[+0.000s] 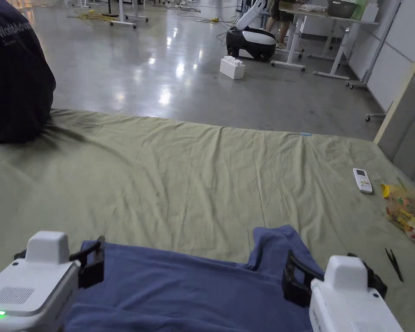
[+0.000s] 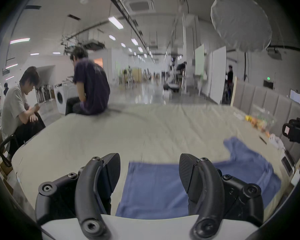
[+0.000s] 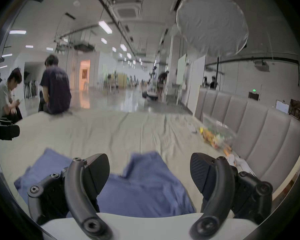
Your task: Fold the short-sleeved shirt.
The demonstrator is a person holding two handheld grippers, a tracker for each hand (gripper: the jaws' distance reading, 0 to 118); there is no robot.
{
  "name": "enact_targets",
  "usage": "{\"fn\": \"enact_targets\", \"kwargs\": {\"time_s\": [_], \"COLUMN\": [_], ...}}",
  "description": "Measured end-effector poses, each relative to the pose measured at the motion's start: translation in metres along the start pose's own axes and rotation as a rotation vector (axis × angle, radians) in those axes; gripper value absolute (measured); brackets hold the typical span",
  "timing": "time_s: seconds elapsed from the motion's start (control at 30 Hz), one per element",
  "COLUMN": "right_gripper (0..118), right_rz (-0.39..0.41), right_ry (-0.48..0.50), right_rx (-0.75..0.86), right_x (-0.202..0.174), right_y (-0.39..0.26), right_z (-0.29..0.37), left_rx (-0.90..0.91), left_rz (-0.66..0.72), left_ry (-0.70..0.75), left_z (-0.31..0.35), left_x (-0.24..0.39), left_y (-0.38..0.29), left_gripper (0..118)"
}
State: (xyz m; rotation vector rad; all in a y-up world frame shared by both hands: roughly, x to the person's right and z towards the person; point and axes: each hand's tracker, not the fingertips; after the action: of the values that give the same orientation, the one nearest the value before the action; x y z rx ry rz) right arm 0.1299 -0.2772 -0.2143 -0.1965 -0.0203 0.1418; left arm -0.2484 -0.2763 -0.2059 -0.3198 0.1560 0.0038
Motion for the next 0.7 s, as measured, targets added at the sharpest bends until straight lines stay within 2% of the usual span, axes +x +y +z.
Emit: {"fn": "enact_targets", "kwargs": {"time_s": [0.07,0.13,0.17,0.2,0.23,0.3,0.37,0.57,0.7], "right_gripper": [90,58,40,21,16,14,6,0,0], "right_rz": [-0.019,-0.031,-0.026,-0.025,-0.03,-0.03,-0.041,-0.042,-0.023], "right_ry": [0.008,0.0,-0.004,-0.003,-0.007,-0.002,0.009,0.002,0.005], "right_rx": [0.05,0.086,0.111,0.124,0.119,0.155,0.157,0.163,0.152], "right_x": [-0.007,-0.014,-0.017,-0.02,-0.022,-0.025,-0.026,-0.03,-0.03], "right_y": [0.01,0.016,0.02,0.022,0.022,0.028,0.028,0.033,0.035], "right_z": [-0.004,-0.007,-0.008,-0.01,-0.011,-0.008,-0.008,-0.01,-0.015], "left_rx": [0.054,0.088,0.11,0.119,0.126,0.142,0.157,0.166,0.021], "left_rz": [-0.004,-0.015,-0.017,-0.019,-0.023,-0.039,-0.015,-0.042,-0.041], "left_ry": [0.012,0.014,0.012,0.01,0.018,0.061,0.021,0.035,0.024], "left_z": [-0.008,-0.007,-0.006,-0.008,-0.007,-0.004,0.001,-0.001,-0.027], "left_x": [0.001,0.007,0.01,0.011,0.012,0.016,0.015,0.008,-0.01], "left_y": [0.007,0.016,0.019,0.019,0.02,0.022,0.022,0.019,0.012], "left_gripper": [71,64,53,26,8,7,3,3,3]}}
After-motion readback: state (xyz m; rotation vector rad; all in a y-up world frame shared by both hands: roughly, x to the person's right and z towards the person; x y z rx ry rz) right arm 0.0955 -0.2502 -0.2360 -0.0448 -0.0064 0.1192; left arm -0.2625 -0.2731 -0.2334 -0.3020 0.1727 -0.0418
